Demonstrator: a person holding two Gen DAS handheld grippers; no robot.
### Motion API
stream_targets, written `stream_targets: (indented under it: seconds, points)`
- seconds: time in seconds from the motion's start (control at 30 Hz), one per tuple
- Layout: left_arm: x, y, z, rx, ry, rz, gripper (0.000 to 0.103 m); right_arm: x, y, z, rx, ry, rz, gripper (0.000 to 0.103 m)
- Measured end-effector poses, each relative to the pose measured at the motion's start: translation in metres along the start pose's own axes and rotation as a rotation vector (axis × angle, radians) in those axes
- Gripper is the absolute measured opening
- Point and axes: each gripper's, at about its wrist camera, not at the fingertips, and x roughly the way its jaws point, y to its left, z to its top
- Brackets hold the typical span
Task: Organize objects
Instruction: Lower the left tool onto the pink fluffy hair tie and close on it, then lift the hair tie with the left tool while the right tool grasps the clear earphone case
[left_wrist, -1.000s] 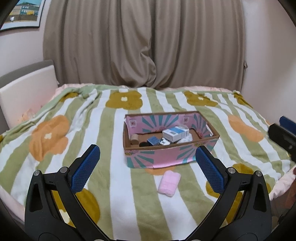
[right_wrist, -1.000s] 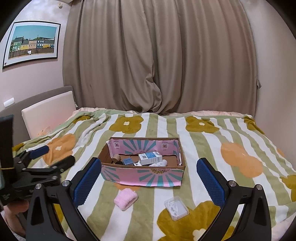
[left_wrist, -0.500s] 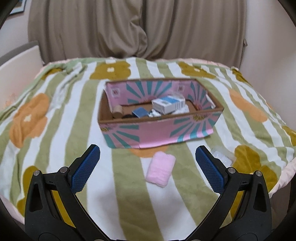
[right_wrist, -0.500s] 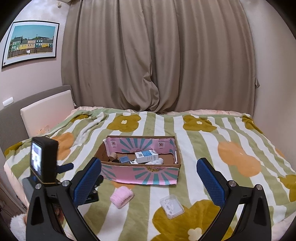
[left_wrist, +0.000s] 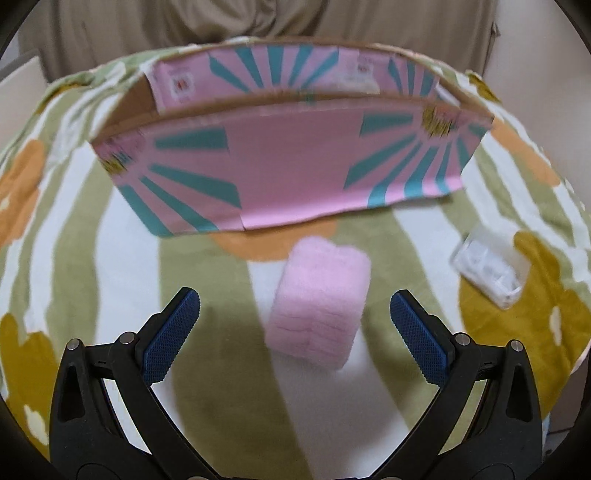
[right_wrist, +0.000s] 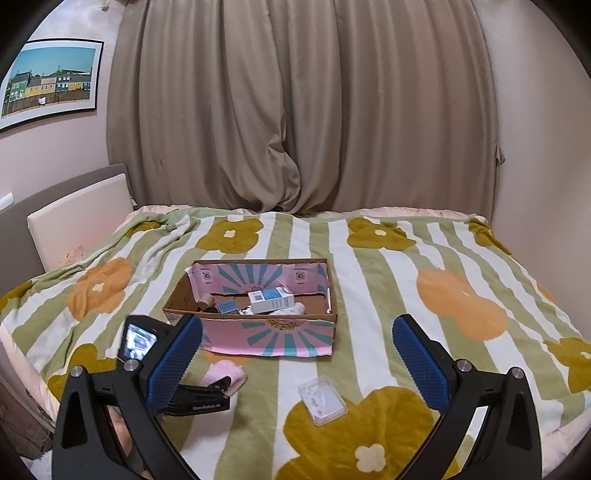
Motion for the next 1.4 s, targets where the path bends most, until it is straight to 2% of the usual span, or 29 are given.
stream_targets:
  seconds: [0.07, 0.17, 0.23, 0.3, 0.33, 0.4, 0.67, 0.87, 1.03, 1.17, 1.4]
  points:
    - [0.010, 0.000, -0.003, 0.000, 0.017, 0.001, 0.101, 0.000, -0.003, -0.001, 0.004, 0.003, -0.005, 0.103]
    - [0.019, 0.002, -0.007, -0.022, 0.037, -0.030, 0.087, 0.001, -0.007, -0.002, 0.009, 0.006, -0.014, 0.103]
    - [0.025, 0.003, -0.008, -0.028, 0.050, -0.047, 0.070, 0.001, -0.008, -0.002, 0.012, 0.007, -0.019, 0.103]
    - [0.028, 0.004, -0.008, -0.031, 0.056, -0.067, 0.064, 0.003, -0.010, -0.003, 0.017, 0.013, -0.021, 0.103]
    - [0.028, 0.004, -0.009, -0.033, 0.056, -0.077, 0.056, 0.004, -0.011, -0.004, 0.020, 0.016, -0.022, 0.103]
    - [0.028, 0.002, -0.008, -0.032, 0.058, -0.096, 0.047, 0.005, -0.013, -0.006, 0.025, 0.020, -0.021, 0.103]
    - [0.018, -0.002, -0.008, -0.028, 0.032, -0.102, 0.043, 0.011, -0.013, -0.007, 0.029, 0.030, -0.018, 0.103]
    - [-0.014, 0.001, 0.003, -0.029, -0.045, -0.101, 0.043, 0.010, -0.014, -0.007, 0.030, 0.027, -0.018, 0.103]
    - [-0.064, 0.009, 0.018, -0.025, -0.164, -0.095, 0.043, 0.012, -0.011, -0.006, 0.033, 0.025, -0.012, 0.103]
    - [-0.123, 0.018, 0.025, -0.014, -0.274, -0.086, 0.043, 0.013, -0.007, -0.006, 0.034, 0.021, -0.003, 0.103]
    - [-0.213, 0.019, 0.027, 0.002, -0.437, -0.025, 0.043, 0.016, 0.000, -0.006, 0.031, 0.016, 0.013, 0.103]
